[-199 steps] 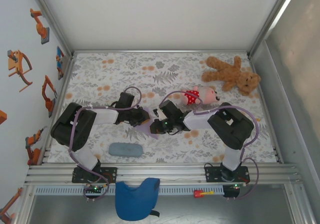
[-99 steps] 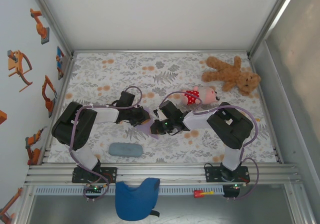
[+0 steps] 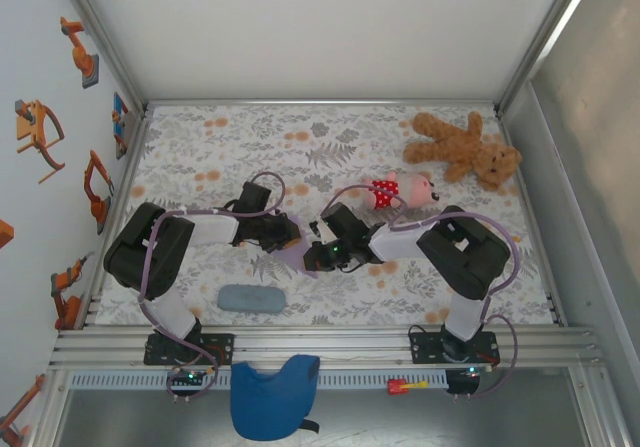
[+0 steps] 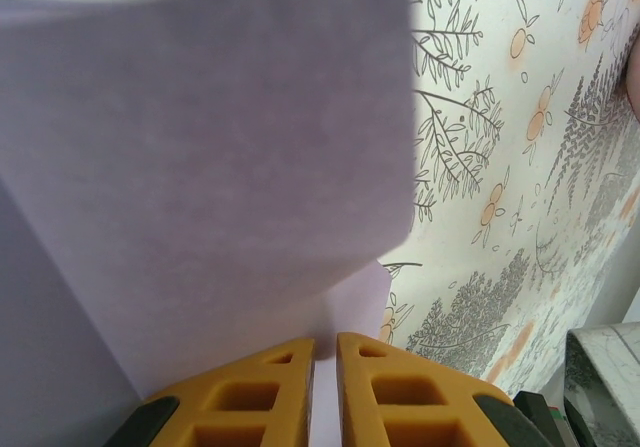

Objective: Fold a paper plane with a square sheet of paper (pick it up from the middle)

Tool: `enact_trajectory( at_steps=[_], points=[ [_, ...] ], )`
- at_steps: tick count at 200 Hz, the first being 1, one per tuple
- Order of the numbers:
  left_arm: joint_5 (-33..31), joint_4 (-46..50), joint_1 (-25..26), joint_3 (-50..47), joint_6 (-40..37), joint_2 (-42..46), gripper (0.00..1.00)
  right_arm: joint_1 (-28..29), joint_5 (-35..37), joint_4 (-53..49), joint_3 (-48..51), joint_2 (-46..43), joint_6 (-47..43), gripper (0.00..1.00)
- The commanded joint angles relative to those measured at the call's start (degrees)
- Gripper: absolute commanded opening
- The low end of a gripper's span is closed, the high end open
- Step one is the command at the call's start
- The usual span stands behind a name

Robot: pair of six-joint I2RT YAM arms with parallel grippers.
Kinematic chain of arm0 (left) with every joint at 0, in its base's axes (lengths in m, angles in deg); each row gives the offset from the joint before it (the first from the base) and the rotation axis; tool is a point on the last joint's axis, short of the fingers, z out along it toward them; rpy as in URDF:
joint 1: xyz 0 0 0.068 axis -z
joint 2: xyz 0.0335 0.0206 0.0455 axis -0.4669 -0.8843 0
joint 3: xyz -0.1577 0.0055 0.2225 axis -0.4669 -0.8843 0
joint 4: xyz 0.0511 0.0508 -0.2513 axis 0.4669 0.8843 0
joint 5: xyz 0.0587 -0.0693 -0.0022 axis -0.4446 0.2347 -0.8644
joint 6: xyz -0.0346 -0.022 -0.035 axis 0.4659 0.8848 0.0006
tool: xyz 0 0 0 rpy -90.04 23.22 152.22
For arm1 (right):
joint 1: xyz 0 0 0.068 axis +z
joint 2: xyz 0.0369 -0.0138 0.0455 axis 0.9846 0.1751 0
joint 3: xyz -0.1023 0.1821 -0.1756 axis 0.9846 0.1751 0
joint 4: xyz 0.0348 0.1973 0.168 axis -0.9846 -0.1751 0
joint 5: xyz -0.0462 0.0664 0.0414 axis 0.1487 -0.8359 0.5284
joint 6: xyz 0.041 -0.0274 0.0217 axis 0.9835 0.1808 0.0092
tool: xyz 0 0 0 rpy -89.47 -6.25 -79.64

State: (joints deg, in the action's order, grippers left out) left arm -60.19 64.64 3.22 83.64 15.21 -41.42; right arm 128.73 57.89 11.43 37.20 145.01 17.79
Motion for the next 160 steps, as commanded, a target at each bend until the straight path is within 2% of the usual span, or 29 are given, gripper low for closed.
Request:
enact_trajectory(
  at_steps=[1,160],
  points=[
    [-3.9,7.0,-0.4,-1.2,-1.5,-2.5,0.16,0.1,-2.5,-4.7,2.7,-1.2,0.1,0.07],
    [-3.6,7.4,-0.8,-1.1,-1.8,-2.6,0.15,0.1,-3.7,-6.3,5.5,-4.6,0.7,0.08]
  ],
)
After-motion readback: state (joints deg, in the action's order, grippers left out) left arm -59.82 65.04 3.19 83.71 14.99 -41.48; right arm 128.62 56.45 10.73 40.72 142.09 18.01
